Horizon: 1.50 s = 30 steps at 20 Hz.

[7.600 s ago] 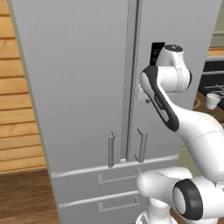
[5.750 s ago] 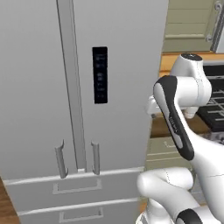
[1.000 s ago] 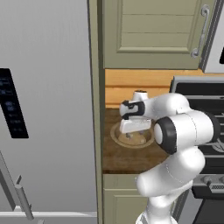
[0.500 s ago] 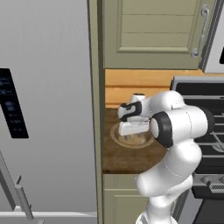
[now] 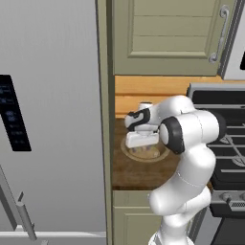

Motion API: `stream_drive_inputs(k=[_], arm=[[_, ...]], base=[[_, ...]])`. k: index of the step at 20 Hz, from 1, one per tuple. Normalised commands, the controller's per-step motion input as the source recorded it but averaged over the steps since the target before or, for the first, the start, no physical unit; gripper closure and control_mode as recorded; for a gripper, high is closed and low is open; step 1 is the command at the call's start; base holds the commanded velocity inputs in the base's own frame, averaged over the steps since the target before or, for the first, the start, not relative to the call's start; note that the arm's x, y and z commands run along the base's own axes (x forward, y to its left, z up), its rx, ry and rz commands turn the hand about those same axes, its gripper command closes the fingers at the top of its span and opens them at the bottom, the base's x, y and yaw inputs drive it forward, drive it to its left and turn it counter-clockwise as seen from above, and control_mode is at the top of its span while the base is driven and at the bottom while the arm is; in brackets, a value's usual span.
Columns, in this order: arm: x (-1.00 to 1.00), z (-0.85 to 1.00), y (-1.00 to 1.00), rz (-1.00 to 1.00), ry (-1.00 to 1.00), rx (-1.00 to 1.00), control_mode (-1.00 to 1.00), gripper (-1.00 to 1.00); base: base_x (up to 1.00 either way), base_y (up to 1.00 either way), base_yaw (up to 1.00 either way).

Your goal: Grab a lemon wedge from the fridge and one ice cube from the ice bowl, and put them in the glass of lemonade.

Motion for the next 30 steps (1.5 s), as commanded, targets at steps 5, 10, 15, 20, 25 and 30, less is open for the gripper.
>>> stream_drive_inputs(k=[5, 10, 15, 20, 25, 30], arm=[[0.00, -0.16, 0.21, 0.00, 0.03, 0.00, -1.00, -1.00], [-0.04, 0.00, 0.06, 0.00, -0.04, 0.00, -1.00, -1.00], [0.01, 0.00, 0.00, -0.03, -0.07, 0.00, -1.00, -1.00], [0.19, -0.03, 0.00, -0.05, -0.03, 0.00, -1.00, -1.00], [0.15, -0.02, 0.00, -0.02, 0.00, 0.00, -1.00, -1.00], [-0.01, 0.00, 0.00, 0.00, -0.08, 0.00, -1.00, -1.00]], base=[[0.00, 0.00, 0.00], [0.00, 0.00, 0.00], [0.00, 0.00, 0.00], [0.00, 0.00, 0.00], [0.00, 0.00, 0.00], [0.00, 0.00, 0.00]])
